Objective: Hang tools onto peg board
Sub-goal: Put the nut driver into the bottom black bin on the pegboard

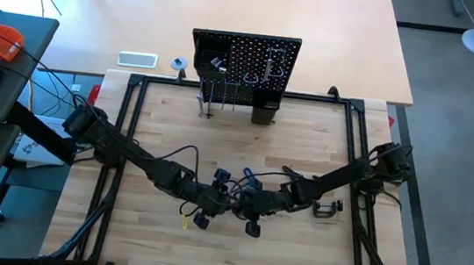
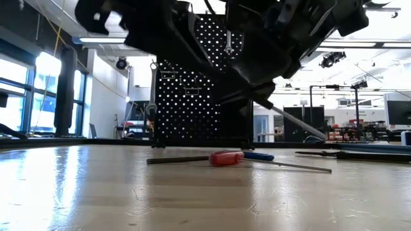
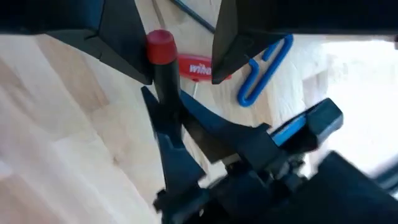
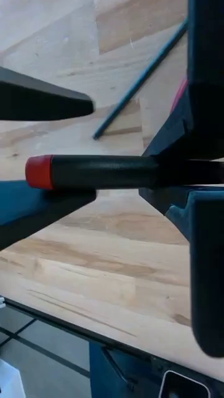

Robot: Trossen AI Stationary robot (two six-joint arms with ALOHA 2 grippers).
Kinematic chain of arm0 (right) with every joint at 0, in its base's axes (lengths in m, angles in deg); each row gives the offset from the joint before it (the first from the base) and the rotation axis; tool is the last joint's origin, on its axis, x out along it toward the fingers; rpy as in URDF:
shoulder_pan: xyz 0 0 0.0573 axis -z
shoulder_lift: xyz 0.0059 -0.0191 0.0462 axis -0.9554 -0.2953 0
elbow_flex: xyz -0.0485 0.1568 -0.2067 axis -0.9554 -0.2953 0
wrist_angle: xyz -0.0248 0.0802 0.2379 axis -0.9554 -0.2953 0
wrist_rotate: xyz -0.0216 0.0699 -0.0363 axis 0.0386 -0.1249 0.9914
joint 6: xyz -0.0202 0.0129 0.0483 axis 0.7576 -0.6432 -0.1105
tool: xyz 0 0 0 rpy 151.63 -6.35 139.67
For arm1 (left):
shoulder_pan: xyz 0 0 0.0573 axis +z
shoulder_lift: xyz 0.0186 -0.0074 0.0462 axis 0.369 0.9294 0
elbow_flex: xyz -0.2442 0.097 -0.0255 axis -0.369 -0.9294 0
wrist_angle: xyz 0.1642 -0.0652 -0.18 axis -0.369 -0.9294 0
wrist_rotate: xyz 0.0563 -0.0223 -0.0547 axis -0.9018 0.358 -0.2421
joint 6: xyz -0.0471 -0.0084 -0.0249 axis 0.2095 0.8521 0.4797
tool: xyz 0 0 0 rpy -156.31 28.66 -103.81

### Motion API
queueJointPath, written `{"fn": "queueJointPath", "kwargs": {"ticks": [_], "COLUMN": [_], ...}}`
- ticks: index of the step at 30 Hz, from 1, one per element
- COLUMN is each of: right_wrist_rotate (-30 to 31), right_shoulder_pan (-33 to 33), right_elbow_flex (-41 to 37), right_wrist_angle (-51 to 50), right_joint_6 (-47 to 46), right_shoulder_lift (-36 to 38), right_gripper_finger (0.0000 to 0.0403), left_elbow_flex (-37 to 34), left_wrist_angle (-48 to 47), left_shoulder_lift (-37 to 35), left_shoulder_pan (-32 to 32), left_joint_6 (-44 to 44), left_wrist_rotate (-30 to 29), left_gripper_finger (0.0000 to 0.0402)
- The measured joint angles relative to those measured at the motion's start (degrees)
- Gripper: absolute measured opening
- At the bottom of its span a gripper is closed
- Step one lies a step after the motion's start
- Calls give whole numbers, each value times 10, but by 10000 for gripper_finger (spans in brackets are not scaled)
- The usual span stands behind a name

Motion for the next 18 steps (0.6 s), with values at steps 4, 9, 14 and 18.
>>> {"fn": "queueJointPath", "kwargs": {"ticks": [4,9,14,18], "right_wrist_rotate": [22,74,152,220], "right_shoulder_pan": [-5,-20,-42,-63], "right_elbow_flex": [0,0,0,0], "right_wrist_angle": [-19,-54,-86,-100], "right_joint_6": [13,34,56,79], "right_shoulder_lift": [14,59,109,144], "right_gripper_finger": [28,28,28,28], "left_elbow_flex": [0,-3,-3,-3], "left_wrist_angle": [20,22,23,37], "left_shoulder_lift": [-36,-96,-148,-169], "left_shoulder_pan": [1,2,3,5], "left_joint_6": [0,-1,-2,2], "left_wrist_rotate": [-4,-8,-10,-11], "left_gripper_finger": [162,162,163,163]}}
